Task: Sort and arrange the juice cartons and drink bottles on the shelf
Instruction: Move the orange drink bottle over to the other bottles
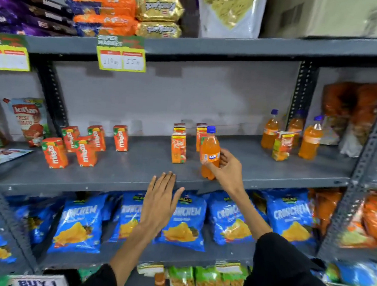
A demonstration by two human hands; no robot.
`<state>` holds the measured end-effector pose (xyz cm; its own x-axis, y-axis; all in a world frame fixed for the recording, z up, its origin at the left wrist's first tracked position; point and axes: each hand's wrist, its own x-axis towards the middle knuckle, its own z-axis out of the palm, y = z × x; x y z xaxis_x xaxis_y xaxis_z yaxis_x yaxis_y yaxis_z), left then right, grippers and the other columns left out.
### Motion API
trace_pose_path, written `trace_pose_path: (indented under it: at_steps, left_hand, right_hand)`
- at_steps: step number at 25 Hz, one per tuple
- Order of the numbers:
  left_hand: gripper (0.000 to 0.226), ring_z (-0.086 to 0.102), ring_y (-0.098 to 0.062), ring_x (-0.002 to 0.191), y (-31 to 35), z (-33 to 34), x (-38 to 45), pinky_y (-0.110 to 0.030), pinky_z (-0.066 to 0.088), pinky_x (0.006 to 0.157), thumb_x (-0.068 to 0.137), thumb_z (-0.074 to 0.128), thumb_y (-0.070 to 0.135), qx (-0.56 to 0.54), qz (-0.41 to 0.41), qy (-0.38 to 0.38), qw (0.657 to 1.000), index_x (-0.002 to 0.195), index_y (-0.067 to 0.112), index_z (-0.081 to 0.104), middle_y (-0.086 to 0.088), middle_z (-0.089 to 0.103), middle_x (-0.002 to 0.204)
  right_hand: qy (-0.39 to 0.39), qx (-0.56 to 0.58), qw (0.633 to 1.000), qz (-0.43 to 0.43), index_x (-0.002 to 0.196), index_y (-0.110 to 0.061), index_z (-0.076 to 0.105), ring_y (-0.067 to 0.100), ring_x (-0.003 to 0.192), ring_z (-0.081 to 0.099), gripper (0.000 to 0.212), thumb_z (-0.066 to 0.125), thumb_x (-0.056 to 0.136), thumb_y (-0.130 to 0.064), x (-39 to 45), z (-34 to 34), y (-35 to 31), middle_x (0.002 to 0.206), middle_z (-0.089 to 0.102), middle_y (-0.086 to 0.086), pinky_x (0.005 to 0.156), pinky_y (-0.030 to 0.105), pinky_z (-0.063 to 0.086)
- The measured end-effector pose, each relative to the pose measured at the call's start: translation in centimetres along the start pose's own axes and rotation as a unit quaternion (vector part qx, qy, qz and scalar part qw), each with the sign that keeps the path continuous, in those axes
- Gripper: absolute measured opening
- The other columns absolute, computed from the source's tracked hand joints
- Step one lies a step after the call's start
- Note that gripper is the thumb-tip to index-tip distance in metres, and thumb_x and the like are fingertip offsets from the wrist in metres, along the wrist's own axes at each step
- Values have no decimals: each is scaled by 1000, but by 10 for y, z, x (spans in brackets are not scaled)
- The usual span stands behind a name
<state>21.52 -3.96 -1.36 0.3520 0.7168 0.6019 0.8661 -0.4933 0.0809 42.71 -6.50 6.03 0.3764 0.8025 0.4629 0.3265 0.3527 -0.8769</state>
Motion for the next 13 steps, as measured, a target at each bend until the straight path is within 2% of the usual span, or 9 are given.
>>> trace_pose_path:
  at_steps: [3, 6, 10, 13]
  left_hand:
    - [76, 57, -27, 132, 42, 10, 8, -43, 28, 116, 106, 14, 56, 7, -1, -1, 1000, 135, 4, 62, -10, 64, 138]
    - [75, 56, -26, 133, 68, 20, 18, -44, 30, 117, 106, 14, 56, 19, 4, -10, 1000, 136, 6, 62, -8, 64, 139]
    - [68, 51, -22, 138, 78, 31, 26, -46, 34, 120, 105, 21, 54, 49, -4, -19, 999, 142, 10, 57, -5, 60, 144]
    - [65, 50, -22, 139, 75, 36, 26, -44, 31, 120, 105, 23, 53, 53, 3, -6, 999, 143, 11, 56, -4, 59, 145]
  right_hand:
    - [33, -28, 999, -3, 105, -20, 65, -6, 82, 68, 32, 81, 78, -15, 22, -65, 17, 94, 73, -8, 82, 18, 56]
    - [56, -44, 997, 4, 114, -16, 63, 2, 87, 67, 39, 80, 79, -16, 46, -113, 32, 104, 73, 0, 83, 21, 54]
    - [58, -75, 995, 11, 112, -20, 57, 16, 96, 66, 35, 77, 83, -21, 72, -141, 50, 104, 68, 0, 88, 33, 53]
    - [60, -102, 993, 21, 121, -12, 58, 21, 101, 66, 41, 75, 85, -23, 89, -145, 63, 113, 70, 7, 89, 36, 53]
